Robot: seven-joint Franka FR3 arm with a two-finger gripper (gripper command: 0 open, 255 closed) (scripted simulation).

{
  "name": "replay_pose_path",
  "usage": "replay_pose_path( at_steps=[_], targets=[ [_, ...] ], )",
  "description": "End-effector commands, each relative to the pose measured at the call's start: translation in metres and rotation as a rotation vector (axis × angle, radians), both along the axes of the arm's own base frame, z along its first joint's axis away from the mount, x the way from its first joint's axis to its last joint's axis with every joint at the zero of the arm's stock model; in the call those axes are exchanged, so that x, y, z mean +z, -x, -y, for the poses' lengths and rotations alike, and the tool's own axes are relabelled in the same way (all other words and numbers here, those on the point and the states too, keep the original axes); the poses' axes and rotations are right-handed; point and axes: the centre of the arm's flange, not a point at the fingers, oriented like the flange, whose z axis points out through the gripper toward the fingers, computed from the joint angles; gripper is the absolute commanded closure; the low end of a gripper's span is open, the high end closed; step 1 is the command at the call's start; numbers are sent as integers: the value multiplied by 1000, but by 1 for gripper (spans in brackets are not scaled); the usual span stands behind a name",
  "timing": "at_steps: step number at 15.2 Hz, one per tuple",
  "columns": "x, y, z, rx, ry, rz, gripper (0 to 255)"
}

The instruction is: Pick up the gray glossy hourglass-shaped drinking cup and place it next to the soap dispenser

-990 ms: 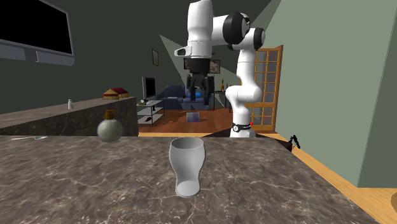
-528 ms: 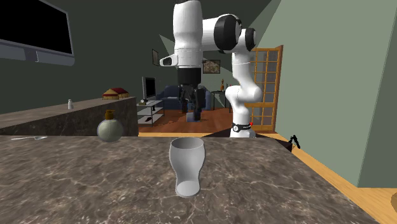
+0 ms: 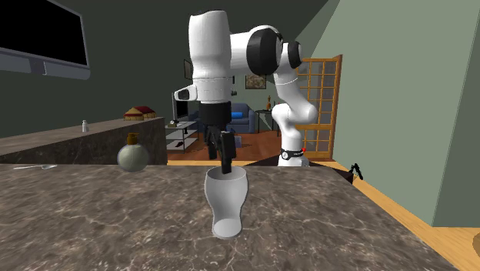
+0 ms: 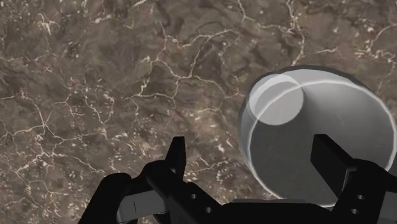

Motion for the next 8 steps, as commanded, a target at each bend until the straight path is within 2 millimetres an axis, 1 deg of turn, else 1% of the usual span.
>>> replay_pose_path(
  at_steps=[1,4,5,8],
  targets=[
    [-10,-1,0,-2,0,0,0],
    [-25,1,0,-2,0,0,0],
    [-34,1,1,-2,0,0,0],
    [-34,1,1,-2,0,0,0]
  ],
)
